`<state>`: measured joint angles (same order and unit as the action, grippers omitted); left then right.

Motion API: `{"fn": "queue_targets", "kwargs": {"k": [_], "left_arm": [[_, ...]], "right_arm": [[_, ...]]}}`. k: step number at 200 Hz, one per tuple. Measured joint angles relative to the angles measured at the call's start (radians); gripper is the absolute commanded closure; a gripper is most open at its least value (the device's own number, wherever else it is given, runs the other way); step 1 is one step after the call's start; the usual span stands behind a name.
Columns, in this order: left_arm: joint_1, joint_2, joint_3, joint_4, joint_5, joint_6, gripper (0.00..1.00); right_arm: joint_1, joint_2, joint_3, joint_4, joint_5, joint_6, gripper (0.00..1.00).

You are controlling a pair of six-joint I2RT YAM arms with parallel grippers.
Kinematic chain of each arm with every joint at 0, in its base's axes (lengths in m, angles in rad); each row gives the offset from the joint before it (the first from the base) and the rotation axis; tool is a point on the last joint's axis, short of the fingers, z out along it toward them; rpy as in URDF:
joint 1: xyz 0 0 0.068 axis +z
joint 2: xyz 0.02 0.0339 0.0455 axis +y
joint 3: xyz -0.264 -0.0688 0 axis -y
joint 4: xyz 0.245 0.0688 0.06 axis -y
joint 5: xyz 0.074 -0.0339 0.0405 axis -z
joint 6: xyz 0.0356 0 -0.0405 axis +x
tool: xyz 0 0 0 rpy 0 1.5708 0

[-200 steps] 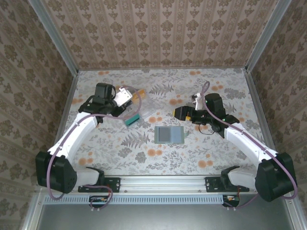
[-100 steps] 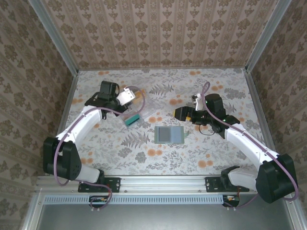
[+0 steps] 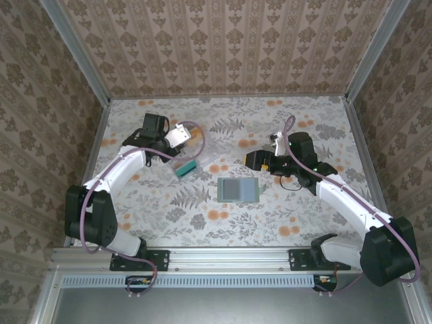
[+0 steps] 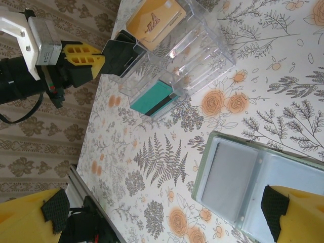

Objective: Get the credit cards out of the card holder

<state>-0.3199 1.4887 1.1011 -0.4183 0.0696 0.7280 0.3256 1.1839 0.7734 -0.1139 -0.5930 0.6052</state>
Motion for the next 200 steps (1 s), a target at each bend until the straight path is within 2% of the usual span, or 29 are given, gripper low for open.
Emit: {"fn": "queue_targets", "kwargs": {"k": [14,32,38,134,152,159,169,187,190,192,200], "left_arm": [[0.0,0.003,0.0,0.0,-0.001,0.004,0.81],[0.001,0.003,0.0,0.003,-0.01,0.009,0.79],[0.001,0.003,0.0,0.004,-0.014,0.01,0.75],[0.001,0.003,0.0,0.02,-0.052,0.005,0.71],[0.001,0.003,0.0,0.024,-0.053,-0.013,0.63],[0.001,0.002,0.001,0.026,-0.055,-0.029,0.57],[0.001,0.001,0.003,0.026,-0.055,-0.061,0.41],[0.002,-0.016,0.006,0.027,-0.056,-0.108,0.19],[0.002,-0.021,0.006,0.027,-0.055,-0.124,0.07],[0.002,-0.026,0.006,0.027,-0.055,-0.124,0.02],[0.002,-0.045,0.006,0.029,-0.056,-0.149,0.0]], "right_arm": [[0.0,0.0,0.0,0.0,0.0,0.0,0.0],[0.0,0.0,0.0,0.0,0.0,0.0,0.0],[0.0,0.0,0.0,0.0,0.0,0.0,0.0],[0.0,0.0,0.0,0.001,0.0,0.004,0.0],[0.0,0.0,0.0,0.001,0.0,0.004,0.0],[0.001,0.0,0.0,0.001,0.001,0.003,0.0],[0.006,0.0,0.0,0.001,0.008,0.003,0.0],[0.025,0.002,0.0,0.001,0.019,0.003,0.0],[0.029,0.003,0.0,0.001,0.021,0.003,0.0],[0.033,0.004,0.0,0.001,0.023,0.002,0.0],[0.047,0.011,0.0,0.0,0.032,0.0,0.0]]}}
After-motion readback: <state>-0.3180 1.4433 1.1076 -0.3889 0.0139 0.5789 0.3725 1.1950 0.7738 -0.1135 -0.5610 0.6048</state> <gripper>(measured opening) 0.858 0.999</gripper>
